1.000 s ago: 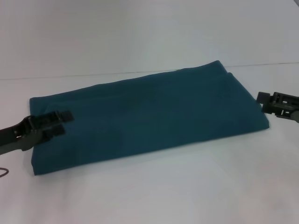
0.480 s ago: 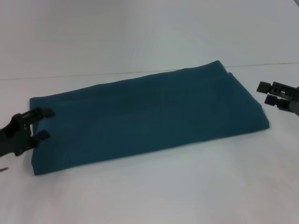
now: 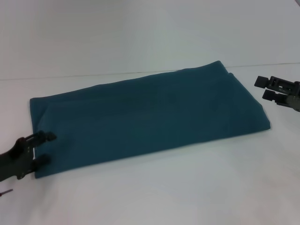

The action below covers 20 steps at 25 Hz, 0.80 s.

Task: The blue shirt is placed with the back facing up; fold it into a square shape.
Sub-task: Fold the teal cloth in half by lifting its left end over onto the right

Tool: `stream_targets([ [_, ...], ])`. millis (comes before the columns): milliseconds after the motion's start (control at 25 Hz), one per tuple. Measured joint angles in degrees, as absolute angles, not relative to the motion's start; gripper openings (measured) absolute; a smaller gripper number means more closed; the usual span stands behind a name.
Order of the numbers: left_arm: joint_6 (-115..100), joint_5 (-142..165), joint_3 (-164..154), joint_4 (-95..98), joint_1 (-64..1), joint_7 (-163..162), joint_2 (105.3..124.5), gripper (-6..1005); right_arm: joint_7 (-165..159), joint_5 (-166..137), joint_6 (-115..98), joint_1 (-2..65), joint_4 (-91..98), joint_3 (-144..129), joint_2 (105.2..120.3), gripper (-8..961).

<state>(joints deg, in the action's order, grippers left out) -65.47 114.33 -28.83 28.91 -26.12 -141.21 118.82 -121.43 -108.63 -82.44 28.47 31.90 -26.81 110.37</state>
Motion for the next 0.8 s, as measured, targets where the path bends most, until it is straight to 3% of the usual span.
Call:
stream_targets([
  [480,-70.43,112.20,-26.74,31.94,-25.58,-140.01,119.12,797,-121.27,-108.72,-81.98,28.08,31.91,-26.80,110.35,900],
  [800,-62.55,112.79,-27.69,30.32,-30.09,-141.69,118.87,798,-121.22,-108.89,-81.96,28.05,31.91,-27.00,110.47,900],
])
